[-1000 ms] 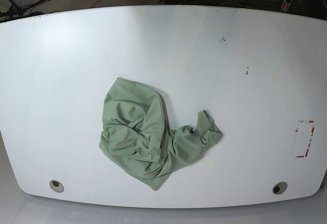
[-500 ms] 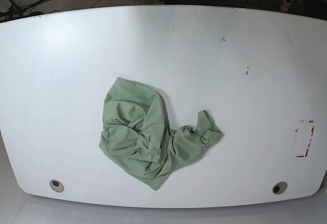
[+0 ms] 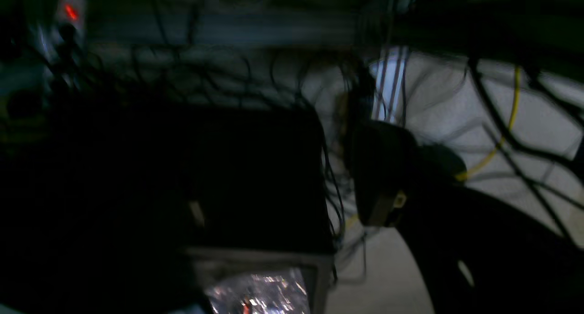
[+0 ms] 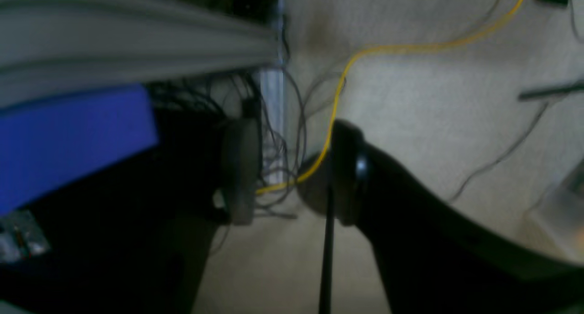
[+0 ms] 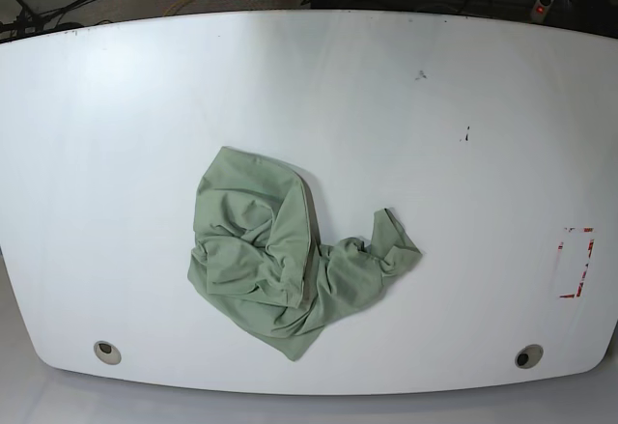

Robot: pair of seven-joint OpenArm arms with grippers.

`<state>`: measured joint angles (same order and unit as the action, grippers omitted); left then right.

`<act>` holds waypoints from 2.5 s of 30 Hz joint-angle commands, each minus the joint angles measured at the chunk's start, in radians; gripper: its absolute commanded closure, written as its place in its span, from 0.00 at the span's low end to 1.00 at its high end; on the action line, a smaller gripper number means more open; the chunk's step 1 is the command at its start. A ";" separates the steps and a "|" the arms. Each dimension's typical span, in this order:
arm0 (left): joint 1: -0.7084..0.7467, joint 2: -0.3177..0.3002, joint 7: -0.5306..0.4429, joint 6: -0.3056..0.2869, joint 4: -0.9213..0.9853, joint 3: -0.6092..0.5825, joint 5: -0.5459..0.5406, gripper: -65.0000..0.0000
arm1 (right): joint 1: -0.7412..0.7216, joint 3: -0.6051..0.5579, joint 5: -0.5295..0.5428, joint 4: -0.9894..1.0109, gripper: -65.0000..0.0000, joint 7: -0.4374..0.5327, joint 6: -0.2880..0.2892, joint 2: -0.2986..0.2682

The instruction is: Fold the T-shirt properly

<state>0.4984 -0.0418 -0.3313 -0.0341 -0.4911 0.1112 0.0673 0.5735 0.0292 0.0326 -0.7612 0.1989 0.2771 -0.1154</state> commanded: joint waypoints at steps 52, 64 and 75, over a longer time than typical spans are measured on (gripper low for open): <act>0.785 -0.031 0.001 0.000 -1.466 0.163 -0.263 0.40 | 0.572 0.120 0.283 -1.170 0.61 -0.002 0.006 -0.142; 0.526 -0.039 0.199 -0.003 -1.464 0.164 -0.261 0.40 | 0.291 0.119 0.278 -1.170 0.51 -0.172 0.011 -0.134; 0.326 -0.059 0.354 -0.003 -1.463 0.166 -0.260 0.21 | 0.039 0.117 0.283 -1.170 0.29 -0.372 0.011 -0.131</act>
<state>0.8314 -0.0940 0.0319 -0.0383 -1.9347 0.2729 -0.1925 0.6357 0.1429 0.2996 -1.9106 -0.1814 0.2878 -0.2409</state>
